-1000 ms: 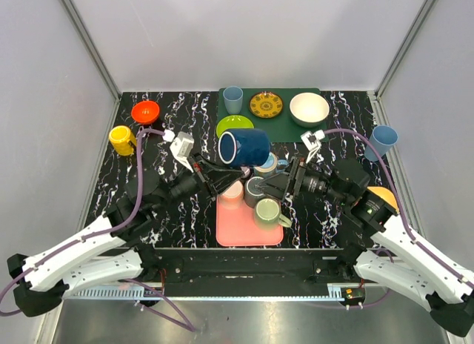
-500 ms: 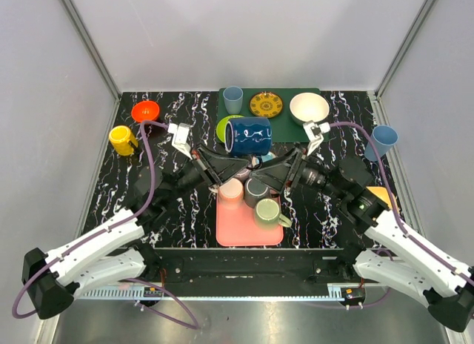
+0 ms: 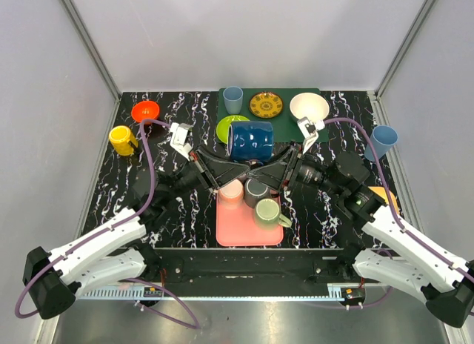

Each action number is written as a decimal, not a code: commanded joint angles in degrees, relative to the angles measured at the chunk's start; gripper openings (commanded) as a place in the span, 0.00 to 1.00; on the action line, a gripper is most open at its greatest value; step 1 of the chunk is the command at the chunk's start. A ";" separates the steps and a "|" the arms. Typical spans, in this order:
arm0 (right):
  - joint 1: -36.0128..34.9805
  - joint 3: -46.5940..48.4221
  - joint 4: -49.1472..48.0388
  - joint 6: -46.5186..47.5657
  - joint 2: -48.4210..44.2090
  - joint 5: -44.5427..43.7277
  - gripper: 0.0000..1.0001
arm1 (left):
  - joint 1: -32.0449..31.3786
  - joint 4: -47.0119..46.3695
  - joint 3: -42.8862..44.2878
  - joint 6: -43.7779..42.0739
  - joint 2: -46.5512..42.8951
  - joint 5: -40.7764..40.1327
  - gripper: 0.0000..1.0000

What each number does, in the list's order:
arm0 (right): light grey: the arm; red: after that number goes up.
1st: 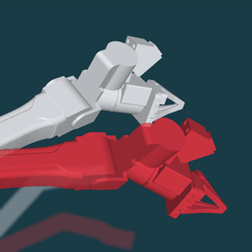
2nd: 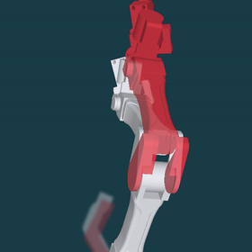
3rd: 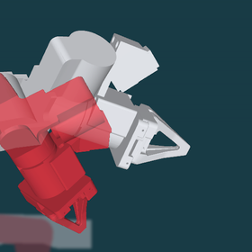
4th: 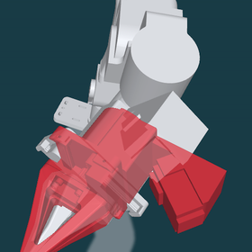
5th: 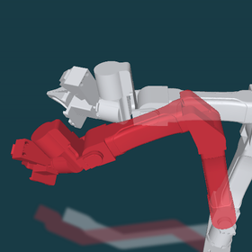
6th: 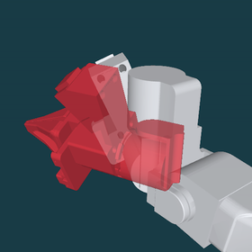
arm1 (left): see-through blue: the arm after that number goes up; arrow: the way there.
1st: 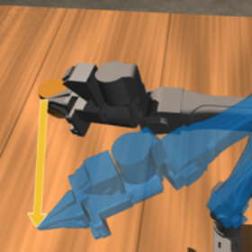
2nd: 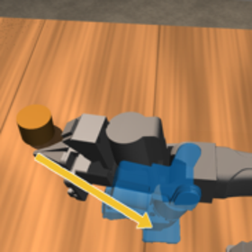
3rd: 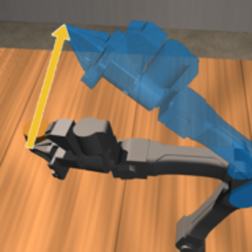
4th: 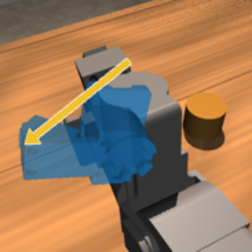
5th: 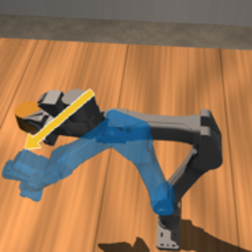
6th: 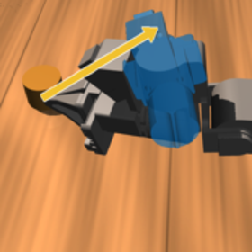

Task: Turn the mug right side up

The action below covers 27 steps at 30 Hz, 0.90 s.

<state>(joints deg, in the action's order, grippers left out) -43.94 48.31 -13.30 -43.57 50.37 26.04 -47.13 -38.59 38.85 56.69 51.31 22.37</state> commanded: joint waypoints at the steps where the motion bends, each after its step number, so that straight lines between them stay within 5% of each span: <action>1: 0.00 4.59 -1.20 1.47 0.87 1.99 0.49 | -0.06 -10.45 0.35 1.67 -0.33 5.66 0.00; 9: 0.00 5.65 -0.85 1.56 1.84 4.80 0.31 | -0.06 -10.28 -0.71 2.20 0.89 9.18 0.00; 12: 0.26 5.91 -0.85 1.30 2.10 6.12 0.15 | -0.06 -10.72 -1.06 2.38 1.51 10.94 0.00; 13: 0.52 6.09 -0.50 1.38 2.19 6.30 0.02 | -0.06 -10.54 -1.14 2.38 1.51 11.20 0.00; 19: 0.88 8.02 4.68 4.10 1.40 4.64 0.00 | 0.20 -6.61 -2.64 0.54 0.20 11.38 0.02; 21: 0.79 8.55 6.43 5.51 0.44 3.06 0.00 | 0.46 -4.75 -3.08 -0.87 -1.11 10.33 0.21; 23: 0.79 9.07 8.28 6.83 -0.18 1.39 0.00 | 0.73 -2.29 -3.78 -1.75 -2.87 8.40 0.52; 27: 0.88 10.65 11.97 8.15 -0.62 -0.81 0.00 | 1.34 1.58 -4.75 -4.82 -6.57 4.09 0.69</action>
<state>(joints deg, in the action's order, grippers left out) -43.55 53.89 -1.48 -38.72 51.40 29.36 -46.15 -39.66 34.65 55.57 48.71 27.42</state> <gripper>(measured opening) 0.220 0.643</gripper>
